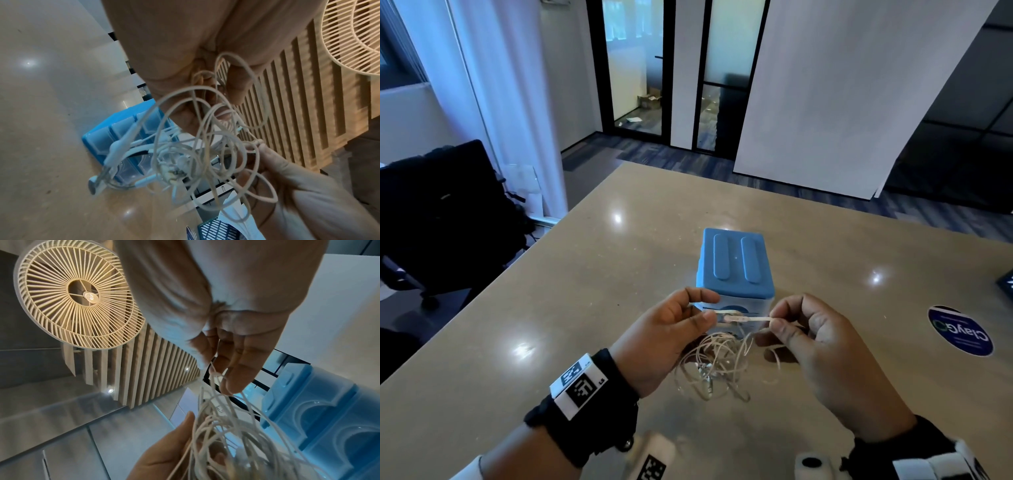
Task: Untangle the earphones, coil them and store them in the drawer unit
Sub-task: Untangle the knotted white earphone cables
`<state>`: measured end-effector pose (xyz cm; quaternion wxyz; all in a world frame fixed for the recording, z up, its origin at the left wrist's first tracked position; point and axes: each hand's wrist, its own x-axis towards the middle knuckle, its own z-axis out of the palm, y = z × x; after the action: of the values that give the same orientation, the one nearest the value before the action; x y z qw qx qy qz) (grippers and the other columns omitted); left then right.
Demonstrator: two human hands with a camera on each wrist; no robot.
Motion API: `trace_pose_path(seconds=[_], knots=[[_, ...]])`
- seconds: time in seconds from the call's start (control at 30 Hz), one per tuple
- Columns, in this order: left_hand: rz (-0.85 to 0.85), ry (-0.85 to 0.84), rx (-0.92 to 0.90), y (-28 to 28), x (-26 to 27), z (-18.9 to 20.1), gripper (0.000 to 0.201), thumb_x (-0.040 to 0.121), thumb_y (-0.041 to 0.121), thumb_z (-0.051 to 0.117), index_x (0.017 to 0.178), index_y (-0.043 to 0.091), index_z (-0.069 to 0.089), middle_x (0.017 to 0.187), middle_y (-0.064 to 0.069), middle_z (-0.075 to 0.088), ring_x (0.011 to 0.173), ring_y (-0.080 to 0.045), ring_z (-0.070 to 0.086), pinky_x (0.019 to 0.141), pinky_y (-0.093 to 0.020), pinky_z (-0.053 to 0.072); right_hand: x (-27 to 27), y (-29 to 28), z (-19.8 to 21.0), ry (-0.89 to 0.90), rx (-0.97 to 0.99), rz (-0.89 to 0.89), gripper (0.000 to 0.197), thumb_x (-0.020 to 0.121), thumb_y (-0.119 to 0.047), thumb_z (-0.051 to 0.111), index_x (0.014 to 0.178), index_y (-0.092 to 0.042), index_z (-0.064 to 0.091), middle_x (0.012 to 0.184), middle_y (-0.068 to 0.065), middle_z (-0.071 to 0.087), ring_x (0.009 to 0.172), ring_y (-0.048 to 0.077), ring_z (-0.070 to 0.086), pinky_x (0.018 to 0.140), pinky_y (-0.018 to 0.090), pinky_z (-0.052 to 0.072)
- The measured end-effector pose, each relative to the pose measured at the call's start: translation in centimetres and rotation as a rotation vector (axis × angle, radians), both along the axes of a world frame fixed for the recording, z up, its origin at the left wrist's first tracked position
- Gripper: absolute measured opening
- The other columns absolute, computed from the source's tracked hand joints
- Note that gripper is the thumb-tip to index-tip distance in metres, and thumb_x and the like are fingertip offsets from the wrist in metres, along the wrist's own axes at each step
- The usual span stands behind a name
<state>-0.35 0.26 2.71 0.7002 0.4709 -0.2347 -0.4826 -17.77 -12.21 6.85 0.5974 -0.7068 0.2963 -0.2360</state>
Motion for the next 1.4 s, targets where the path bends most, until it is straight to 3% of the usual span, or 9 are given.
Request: trace_pose_path(seconds=[0.13, 0.2, 0.37, 0.5, 0.8, 0.97, 1.17, 1.27, 1.4], knots=[[-0.080, -0.181, 0.050, 0.0, 0.0, -0.5, 0.056, 0.071, 0.031, 0.085, 0.118, 0.013, 0.061, 0.083, -0.016, 0.051, 0.072, -0.026, 0.048, 0.067, -0.037, 0.042, 0.5, 0.4, 0.3, -0.068, -0.020, -0.033, 0.011, 0.100, -0.001, 0.057, 0.094, -0.009, 0.062, 0.081, 0.014, 0.071, 0.071, 0.022, 0.072, 0.059, 0.030, 0.057], [-0.166, -0.237, 0.057, 0.2, 0.0, -0.5, 0.060, 0.066, 0.033, 0.090, 0.117, 0.015, 0.063, 0.090, -0.009, 0.064, 0.078, -0.020, 0.059, 0.072, -0.032, 0.049, 0.7, 0.4, 0.4, -0.125, -0.034, -0.046, 0.013, 0.099, 0.002, 0.056, 0.096, -0.010, 0.061, 0.080, 0.012, 0.068, 0.067, 0.019, 0.069, 0.057, 0.029, 0.055], [-0.198, -0.446, 0.094, 0.6, -0.4, -0.5, 0.031, 0.080, 0.021, 0.076, 0.108, 0.011, 0.067, 0.079, 0.000, 0.062, 0.065, -0.010, 0.057, 0.063, -0.024, 0.053, 0.3, 0.2, 0.8, -0.227, -0.086, -0.051, 0.018, 0.096, 0.006, 0.058, 0.095, -0.011, 0.065, 0.084, 0.016, 0.067, 0.074, 0.011, 0.061, 0.069, 0.021, 0.051], [-0.100, -0.288, 0.075, 0.4, -0.4, -0.2, 0.014, 0.095, 0.004, 0.058, 0.106, 0.000, 0.066, 0.068, 0.001, 0.059, 0.055, -0.007, 0.052, 0.054, -0.019, 0.049, -0.1, 0.2, 0.8, -0.336, 0.122, -0.054, 0.025, 0.096, 0.010, 0.051, 0.090, -0.009, 0.065, 0.077, 0.013, 0.065, 0.072, 0.022, 0.064, 0.062, 0.025, 0.053], [-0.020, -0.244, 0.162, 0.1, -0.1, -0.3, 0.022, 0.100, 0.016, 0.053, 0.092, 0.014, 0.074, 0.061, 0.006, 0.052, 0.056, -0.012, 0.045, 0.057, -0.028, 0.043, -0.5, 0.4, 1.2, -0.554, 0.316, -0.052, 0.015, 0.078, -0.002, 0.058, 0.078, -0.014, 0.066, 0.075, 0.010, 0.067, 0.070, 0.020, 0.068, 0.064, 0.026, 0.058], [0.000, -0.258, 0.162, 0.1, 0.0, -0.1, 0.025, 0.100, 0.017, 0.053, 0.089, 0.017, 0.075, 0.062, 0.003, 0.046, 0.054, -0.012, 0.042, 0.054, -0.026, 0.042, -0.7, -0.2, 0.7, -0.289, 0.173, -0.032, 0.027, 0.092, 0.005, 0.058, 0.084, -0.016, 0.073, 0.075, 0.011, 0.062, 0.064, 0.020, 0.058, 0.061, 0.026, 0.053], [0.059, -0.289, 0.170, 0.2, 0.2, 0.5, 0.028, 0.101, 0.017, 0.052, 0.085, 0.020, 0.075, 0.057, 0.007, 0.040, 0.048, -0.009, 0.038, 0.046, -0.022, 0.041, -0.6, -0.6, -0.2, 0.165, -0.193, 0.058, 0.014, 0.094, -0.020, 0.070, 0.082, -0.025, 0.076, 0.062, 0.001, 0.060, 0.057, 0.015, 0.051, 0.062, 0.037, 0.046], [0.071, -0.279, 0.180, 0.4, 0.3, 0.7, 0.025, 0.101, 0.015, 0.051, 0.088, 0.014, 0.073, 0.057, 0.006, 0.039, 0.045, -0.009, 0.037, 0.041, -0.019, 0.039, -0.6, -0.7, -0.3, 0.170, -0.201, 0.024, 0.020, 0.097, -0.020, 0.065, 0.079, -0.021, 0.073, 0.056, -0.001, 0.056, 0.059, 0.017, 0.051, 0.066, 0.039, 0.046], [0.036, -0.313, 0.197, 0.4, 0.2, 0.5, 0.031, 0.101, 0.016, 0.050, 0.081, 0.022, 0.073, 0.058, 0.006, 0.039, 0.047, -0.009, 0.037, 0.043, -0.020, 0.040, 0.3, 0.0, -0.2, -0.136, 0.169, -0.023, 0.024, 0.100, -0.011, 0.055, 0.079, -0.014, 0.067, 0.068, 0.007, 0.063, 0.067, 0.020, 0.063, 0.072, 0.039, 0.050]])
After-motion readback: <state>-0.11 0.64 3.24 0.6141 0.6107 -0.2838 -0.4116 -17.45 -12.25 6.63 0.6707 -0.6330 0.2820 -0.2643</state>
